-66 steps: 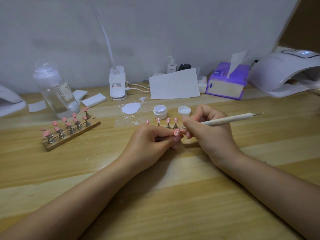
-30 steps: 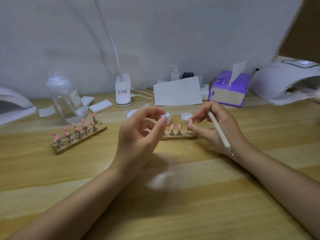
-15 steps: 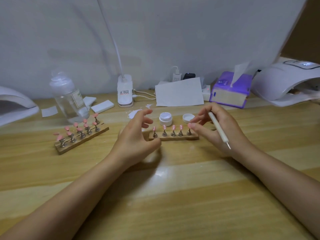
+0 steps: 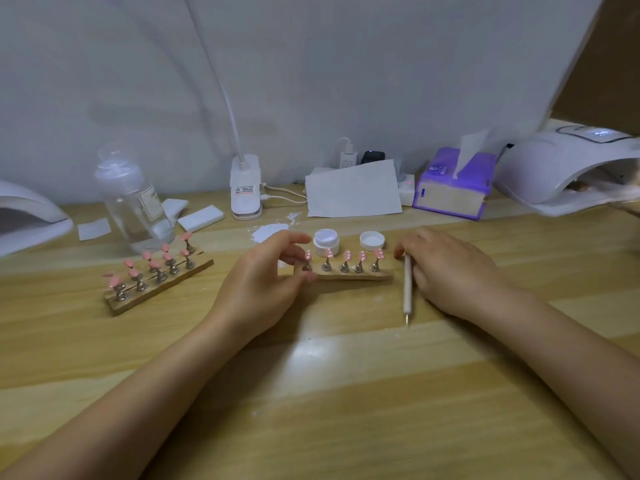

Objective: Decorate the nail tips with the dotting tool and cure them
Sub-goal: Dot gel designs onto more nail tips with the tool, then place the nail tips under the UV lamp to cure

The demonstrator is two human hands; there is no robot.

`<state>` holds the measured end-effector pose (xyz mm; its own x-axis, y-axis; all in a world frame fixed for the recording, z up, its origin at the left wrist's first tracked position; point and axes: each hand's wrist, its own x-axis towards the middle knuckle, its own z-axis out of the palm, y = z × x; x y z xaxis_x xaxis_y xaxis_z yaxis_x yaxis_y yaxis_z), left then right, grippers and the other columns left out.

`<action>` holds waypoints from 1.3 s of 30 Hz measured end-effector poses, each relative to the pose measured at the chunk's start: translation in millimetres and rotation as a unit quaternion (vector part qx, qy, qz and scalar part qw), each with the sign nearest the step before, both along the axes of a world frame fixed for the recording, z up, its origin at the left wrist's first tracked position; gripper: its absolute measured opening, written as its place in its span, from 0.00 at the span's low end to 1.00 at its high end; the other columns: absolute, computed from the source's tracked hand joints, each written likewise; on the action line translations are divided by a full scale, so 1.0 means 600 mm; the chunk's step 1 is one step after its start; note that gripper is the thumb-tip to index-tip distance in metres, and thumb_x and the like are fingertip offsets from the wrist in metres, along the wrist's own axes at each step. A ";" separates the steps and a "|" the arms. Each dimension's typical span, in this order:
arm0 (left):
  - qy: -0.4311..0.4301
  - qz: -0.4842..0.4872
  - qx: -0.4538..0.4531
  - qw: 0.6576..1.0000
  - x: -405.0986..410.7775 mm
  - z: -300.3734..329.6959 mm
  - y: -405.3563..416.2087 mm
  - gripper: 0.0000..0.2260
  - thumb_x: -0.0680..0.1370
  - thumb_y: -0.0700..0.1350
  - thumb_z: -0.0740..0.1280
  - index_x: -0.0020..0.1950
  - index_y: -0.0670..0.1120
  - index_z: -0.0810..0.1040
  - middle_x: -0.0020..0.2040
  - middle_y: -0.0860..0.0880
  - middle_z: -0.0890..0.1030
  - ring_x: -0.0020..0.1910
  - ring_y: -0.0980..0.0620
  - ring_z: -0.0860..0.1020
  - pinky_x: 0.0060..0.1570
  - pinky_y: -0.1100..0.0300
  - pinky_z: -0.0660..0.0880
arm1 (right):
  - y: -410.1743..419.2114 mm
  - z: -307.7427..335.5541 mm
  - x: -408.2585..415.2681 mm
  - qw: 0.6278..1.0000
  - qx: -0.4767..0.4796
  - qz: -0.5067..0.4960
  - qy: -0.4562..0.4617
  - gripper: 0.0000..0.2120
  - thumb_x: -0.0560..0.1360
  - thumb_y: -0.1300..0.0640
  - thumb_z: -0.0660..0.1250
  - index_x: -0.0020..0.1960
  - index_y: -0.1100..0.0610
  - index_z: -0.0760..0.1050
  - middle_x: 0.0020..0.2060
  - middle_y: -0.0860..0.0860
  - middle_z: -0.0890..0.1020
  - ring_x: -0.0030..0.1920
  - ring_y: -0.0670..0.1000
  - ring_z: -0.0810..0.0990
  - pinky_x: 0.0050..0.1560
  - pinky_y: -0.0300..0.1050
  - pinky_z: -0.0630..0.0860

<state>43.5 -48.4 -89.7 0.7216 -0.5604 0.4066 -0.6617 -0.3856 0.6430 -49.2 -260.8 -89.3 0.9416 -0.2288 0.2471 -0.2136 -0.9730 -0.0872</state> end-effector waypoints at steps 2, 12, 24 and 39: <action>-0.010 -0.002 -0.015 1.000 -0.005 0.003 -0.002 0.16 0.70 0.40 0.72 0.54 0.52 0.74 0.42 0.62 0.77 0.45 0.70 0.74 0.43 0.80 0.64 | -0.006 0.007 -0.003 1.000 0.025 0.011 0.014 0.17 0.75 0.60 0.57 0.61 0.47 0.70 0.56 0.49 0.71 0.58 0.52 0.72 0.50 0.45 0.68; -0.035 -0.035 -0.091 0.995 -0.040 0.040 -0.022 0.17 0.70 0.39 0.72 0.53 0.54 0.74 0.42 0.61 0.79 0.46 0.69 0.75 0.44 0.76 0.68 | -0.020 0.113 -0.043 0.941 0.281 0.185 0.044 0.05 0.69 0.57 0.72 0.37 0.49 0.79 0.26 0.41 0.73 0.30 0.39 0.69 0.34 0.32 0.65; 0.025 -0.121 -0.090 0.988 -0.049 0.082 -0.209 0.17 0.71 0.40 0.71 0.51 0.58 0.70 0.43 0.59 0.79 0.46 0.65 0.76 0.46 0.72 0.70 | -0.167 0.163 -0.127 0.962 0.262 0.064 0.049 0.06 0.70 0.51 0.70 0.38 0.53 0.82 0.26 0.42 0.78 0.28 0.40 0.75 0.32 0.30 0.68; 0.274 -0.164 -0.199 0.927 -0.122 0.032 -0.489 0.08 0.76 0.37 0.64 0.55 0.44 0.74 0.44 0.51 0.77 0.42 0.56 0.77 0.45 0.71 0.73 | -0.351 0.198 -0.209 0.964 -0.033 -0.234 0.117 0.15 0.74 0.42 0.64 0.40 0.52 0.82 0.33 0.49 0.80 0.31 0.45 0.73 0.29 0.40 0.65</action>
